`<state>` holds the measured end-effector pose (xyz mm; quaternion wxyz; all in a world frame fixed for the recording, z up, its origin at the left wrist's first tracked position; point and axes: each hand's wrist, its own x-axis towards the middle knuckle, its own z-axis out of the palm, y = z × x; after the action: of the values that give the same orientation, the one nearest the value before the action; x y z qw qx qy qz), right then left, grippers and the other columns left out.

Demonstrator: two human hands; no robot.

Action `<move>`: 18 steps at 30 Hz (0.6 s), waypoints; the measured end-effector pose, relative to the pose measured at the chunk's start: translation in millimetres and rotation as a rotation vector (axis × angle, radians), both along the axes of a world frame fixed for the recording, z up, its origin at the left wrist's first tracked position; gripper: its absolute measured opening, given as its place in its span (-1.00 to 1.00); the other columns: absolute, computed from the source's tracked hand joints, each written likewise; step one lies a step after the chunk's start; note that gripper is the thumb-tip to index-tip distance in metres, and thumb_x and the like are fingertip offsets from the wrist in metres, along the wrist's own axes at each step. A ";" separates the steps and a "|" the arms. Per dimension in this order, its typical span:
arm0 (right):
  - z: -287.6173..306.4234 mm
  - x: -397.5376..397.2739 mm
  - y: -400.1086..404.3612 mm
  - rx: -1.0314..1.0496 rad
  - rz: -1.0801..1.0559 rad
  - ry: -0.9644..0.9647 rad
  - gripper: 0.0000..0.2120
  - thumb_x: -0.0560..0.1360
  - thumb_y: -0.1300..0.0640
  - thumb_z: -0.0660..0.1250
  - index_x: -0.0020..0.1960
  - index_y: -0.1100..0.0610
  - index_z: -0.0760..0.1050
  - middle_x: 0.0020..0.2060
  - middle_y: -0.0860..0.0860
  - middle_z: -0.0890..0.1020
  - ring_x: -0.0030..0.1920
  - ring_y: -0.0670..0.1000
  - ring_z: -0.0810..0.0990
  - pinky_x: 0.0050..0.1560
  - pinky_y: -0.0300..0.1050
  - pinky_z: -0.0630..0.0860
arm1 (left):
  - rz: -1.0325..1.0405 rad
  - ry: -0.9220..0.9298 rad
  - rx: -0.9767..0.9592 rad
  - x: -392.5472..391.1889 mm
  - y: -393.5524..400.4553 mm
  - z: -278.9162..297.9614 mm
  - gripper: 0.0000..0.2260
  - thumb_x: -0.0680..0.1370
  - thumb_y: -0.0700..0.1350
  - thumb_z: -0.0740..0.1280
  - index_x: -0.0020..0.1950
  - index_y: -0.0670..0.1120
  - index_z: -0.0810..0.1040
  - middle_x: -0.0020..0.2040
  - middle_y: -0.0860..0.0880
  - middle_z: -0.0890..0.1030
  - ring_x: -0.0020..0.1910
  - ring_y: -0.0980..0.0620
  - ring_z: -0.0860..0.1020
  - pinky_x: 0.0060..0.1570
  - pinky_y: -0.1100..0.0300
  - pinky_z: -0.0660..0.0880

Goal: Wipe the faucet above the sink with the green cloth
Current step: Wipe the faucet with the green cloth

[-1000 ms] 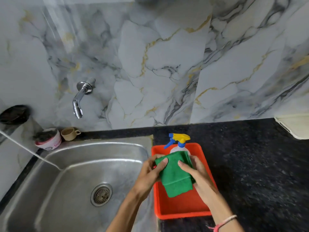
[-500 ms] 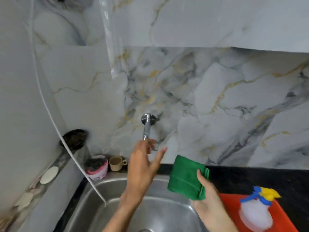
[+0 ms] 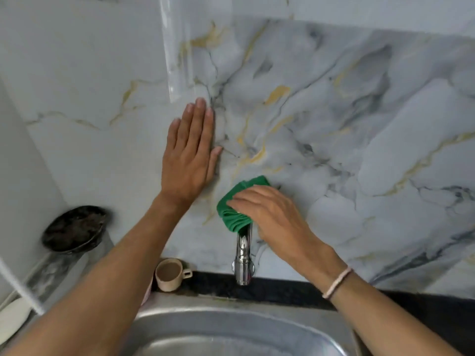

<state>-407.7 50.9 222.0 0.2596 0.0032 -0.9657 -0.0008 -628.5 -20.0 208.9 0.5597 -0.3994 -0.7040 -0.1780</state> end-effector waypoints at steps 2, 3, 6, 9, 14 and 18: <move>-20.1 5.4 -0.2 -0.059 -0.111 0.102 -0.44 0.29 0.50 0.39 0.27 0.26 0.66 0.19 0.16 0.74 0.20 0.20 0.70 0.24 0.11 0.66 | 0.004 0.041 0.041 -8.4 4.1 -3.3 -0.42 0.74 0.03 0.01 0.69 -0.18 -0.03 0.65 -0.24 0.22 0.66 -0.17 0.14 0.71 0.03 -0.11; -30.8 7.0 -2.3 -0.121 -0.173 0.141 -0.33 0.21 0.59 0.43 0.30 0.27 0.64 0.23 0.16 0.73 0.24 0.18 0.68 0.28 0.08 0.64 | 0.001 0.057 0.060 -11.4 6.3 -3.8 -0.43 0.73 0.04 0.00 0.69 -0.18 -0.02 0.65 -0.24 0.23 0.66 -0.17 0.14 0.71 0.03 -0.11; -51.0 6.1 -7.3 -0.377 -0.226 0.308 -0.25 0.25 0.68 0.29 0.37 0.25 0.59 0.31 0.11 0.68 0.32 0.06 0.64 0.42 -0.08 0.54 | -0.009 0.085 0.111 -13.6 10.4 -5.2 -0.43 0.72 0.03 0.00 0.69 -0.17 0.00 0.63 -0.25 0.27 0.65 -0.17 0.17 0.71 0.03 -0.09; -71.2 8.1 -1.8 -0.673 -0.288 0.459 -0.39 0.36 0.65 0.27 0.27 0.19 0.64 0.07 -0.01 0.76 0.03 -0.22 0.66 0.14 -0.43 0.56 | -0.018 0.104 0.131 -14.9 11.8 -5.4 -0.42 0.71 0.03 -0.01 0.69 -0.17 -0.01 0.62 -0.26 0.30 0.64 -0.17 0.17 0.71 0.04 -0.09; -116.5 8.4 -0.7 -1.931 -0.114 0.416 -0.65 0.50 0.38 0.44 0.09 -0.04 0.73 0.09 0.04 0.79 0.21 0.16 0.71 0.11 0.03 0.67 | -0.033 0.130 0.144 -13.5 13.4 -3.3 -0.43 0.71 0.03 -0.03 0.69 -0.16 -0.02 0.62 -0.25 0.29 0.64 -0.18 0.19 0.71 0.03 -0.08; -103.6 -23.0 -20.4 -2.400 0.082 0.106 -0.78 0.52 0.17 0.43 0.05 -0.06 0.78 0.08 0.06 0.81 0.08 0.10 0.79 -0.04 0.00 0.75 | -0.038 0.144 0.144 -15.0 14.0 -4.1 -0.44 0.71 0.03 -0.04 0.69 -0.16 -0.01 0.62 -0.26 0.27 0.65 -0.19 0.17 0.71 0.03 -0.09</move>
<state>-430.7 30.5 118.4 0.1364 -0.2100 -0.3384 0.9071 -643.5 -6.0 204.8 0.6327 -0.3833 -0.6394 -0.2095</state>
